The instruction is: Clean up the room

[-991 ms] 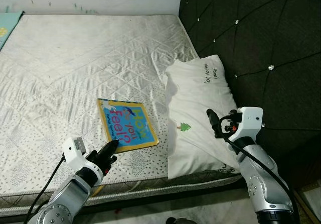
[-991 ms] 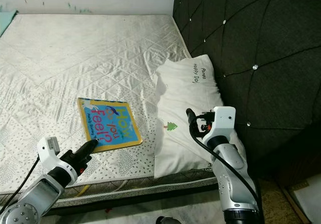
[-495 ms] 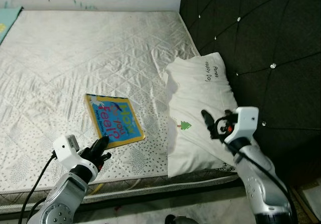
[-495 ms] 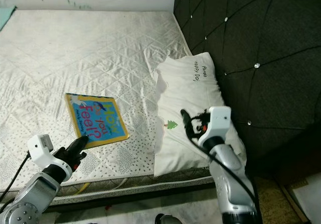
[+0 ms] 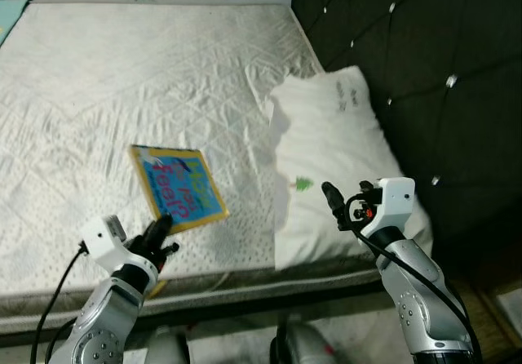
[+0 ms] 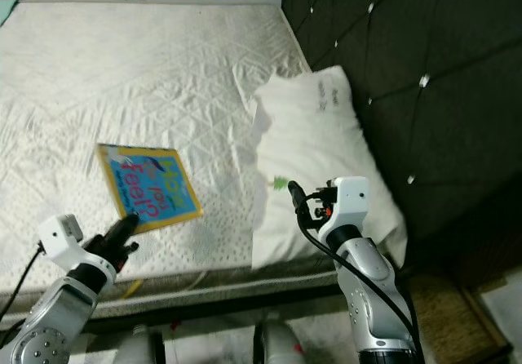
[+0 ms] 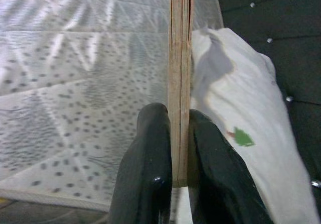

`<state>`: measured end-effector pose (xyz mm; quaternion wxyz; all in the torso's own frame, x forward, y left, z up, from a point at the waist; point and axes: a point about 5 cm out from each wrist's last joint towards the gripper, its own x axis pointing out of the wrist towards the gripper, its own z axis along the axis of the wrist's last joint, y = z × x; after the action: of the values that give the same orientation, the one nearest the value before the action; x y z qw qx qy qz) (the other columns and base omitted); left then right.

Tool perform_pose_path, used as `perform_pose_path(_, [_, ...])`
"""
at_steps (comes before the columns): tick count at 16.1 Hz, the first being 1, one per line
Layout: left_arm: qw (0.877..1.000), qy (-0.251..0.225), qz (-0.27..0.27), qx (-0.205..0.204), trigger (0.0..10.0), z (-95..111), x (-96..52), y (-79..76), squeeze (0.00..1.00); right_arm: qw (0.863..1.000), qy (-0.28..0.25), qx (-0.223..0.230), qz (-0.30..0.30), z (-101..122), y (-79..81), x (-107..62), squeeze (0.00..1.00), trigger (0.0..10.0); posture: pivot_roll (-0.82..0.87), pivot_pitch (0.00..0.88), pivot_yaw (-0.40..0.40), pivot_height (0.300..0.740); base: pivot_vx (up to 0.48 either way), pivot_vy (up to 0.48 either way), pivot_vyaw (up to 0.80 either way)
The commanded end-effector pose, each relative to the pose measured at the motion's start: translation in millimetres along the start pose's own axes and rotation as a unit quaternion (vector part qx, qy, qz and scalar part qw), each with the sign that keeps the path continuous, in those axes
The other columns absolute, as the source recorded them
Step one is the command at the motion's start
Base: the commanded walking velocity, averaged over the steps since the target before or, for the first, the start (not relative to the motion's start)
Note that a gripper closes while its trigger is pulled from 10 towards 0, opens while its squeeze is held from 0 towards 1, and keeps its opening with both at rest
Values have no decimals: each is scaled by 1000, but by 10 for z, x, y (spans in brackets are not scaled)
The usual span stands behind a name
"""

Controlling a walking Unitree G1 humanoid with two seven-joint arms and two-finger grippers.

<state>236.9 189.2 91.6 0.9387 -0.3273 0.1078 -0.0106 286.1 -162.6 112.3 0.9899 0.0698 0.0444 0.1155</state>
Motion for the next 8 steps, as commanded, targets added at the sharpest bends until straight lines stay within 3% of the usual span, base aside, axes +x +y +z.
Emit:
perform_pose_path(1, [1000, -18, 2, 7, 10000, 43, 2, -18, 0, 1000, 2, -5, -4, -14, -26, -40, 0, 10000, -67, 178, -65, 605, 0, 0, 0])
perform_pose_path(8, [998, -45, 31, 10, 10000, 57, -124, -4, 0, 999, 23, -23, 7, -65, -48, -144, 0, 10000, -58, 225, -85, 605, 0, 0, 0])
